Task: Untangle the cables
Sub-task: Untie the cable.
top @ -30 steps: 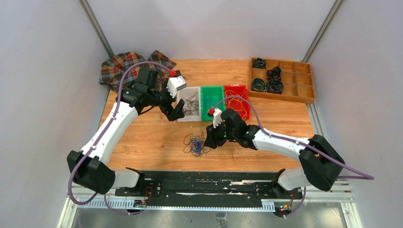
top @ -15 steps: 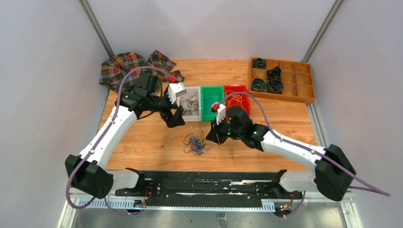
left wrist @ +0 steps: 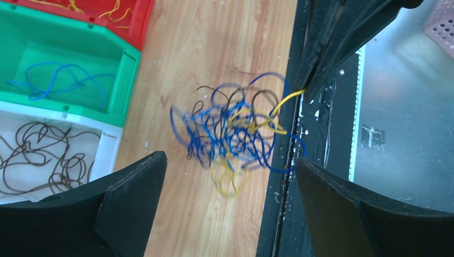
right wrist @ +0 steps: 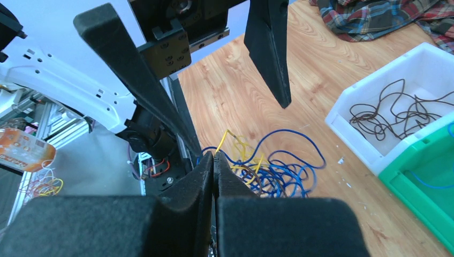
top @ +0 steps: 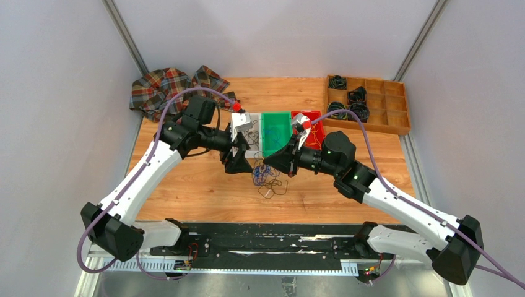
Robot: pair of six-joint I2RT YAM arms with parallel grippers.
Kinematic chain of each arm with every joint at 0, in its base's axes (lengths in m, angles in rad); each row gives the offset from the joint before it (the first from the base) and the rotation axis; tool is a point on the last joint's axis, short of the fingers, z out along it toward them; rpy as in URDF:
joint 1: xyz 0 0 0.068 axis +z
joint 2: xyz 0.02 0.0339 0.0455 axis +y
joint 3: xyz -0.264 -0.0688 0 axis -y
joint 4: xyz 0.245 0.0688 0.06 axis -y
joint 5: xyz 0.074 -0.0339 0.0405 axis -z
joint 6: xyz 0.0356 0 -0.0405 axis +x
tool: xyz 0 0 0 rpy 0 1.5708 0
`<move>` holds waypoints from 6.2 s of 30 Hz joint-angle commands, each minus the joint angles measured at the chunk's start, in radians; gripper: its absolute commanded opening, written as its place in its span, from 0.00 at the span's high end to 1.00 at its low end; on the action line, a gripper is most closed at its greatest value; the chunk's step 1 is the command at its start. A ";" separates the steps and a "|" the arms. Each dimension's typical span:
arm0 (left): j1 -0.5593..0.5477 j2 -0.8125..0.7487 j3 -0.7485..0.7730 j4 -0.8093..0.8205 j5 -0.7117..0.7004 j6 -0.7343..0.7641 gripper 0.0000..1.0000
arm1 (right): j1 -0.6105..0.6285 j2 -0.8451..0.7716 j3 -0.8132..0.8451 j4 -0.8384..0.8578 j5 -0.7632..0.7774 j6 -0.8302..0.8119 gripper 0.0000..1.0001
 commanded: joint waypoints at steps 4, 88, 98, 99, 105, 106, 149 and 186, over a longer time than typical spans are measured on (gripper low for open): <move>-0.037 -0.005 -0.005 -0.001 0.032 -0.023 0.19 | -0.013 0.003 0.016 0.123 -0.045 0.074 0.99; -0.386 -0.483 -0.332 0.232 -0.585 1.068 0.99 | -0.021 0.051 0.046 -0.023 0.032 0.093 1.00; -0.386 -0.575 -0.274 0.155 -0.653 0.944 0.99 | -0.088 0.080 -0.093 -0.303 0.438 0.015 0.99; -0.386 -0.580 -0.271 0.167 -0.665 0.926 0.99 | -0.108 0.077 -0.117 -0.304 0.448 0.028 0.99; -0.386 -0.576 -0.223 0.292 -0.730 0.811 0.99 | -0.126 0.051 -0.194 -0.305 0.510 0.054 0.99; -0.386 -0.571 -0.215 0.329 -0.740 0.790 0.99 | -0.125 0.050 -0.196 -0.312 0.521 0.057 0.99; -0.386 -0.321 0.276 0.752 -0.755 0.251 0.99 | -0.125 -0.106 -0.190 -0.313 0.376 -0.011 0.58; -0.386 -0.231 0.465 0.604 -0.614 0.187 0.99 | 0.145 0.311 0.084 0.373 0.151 -0.262 0.44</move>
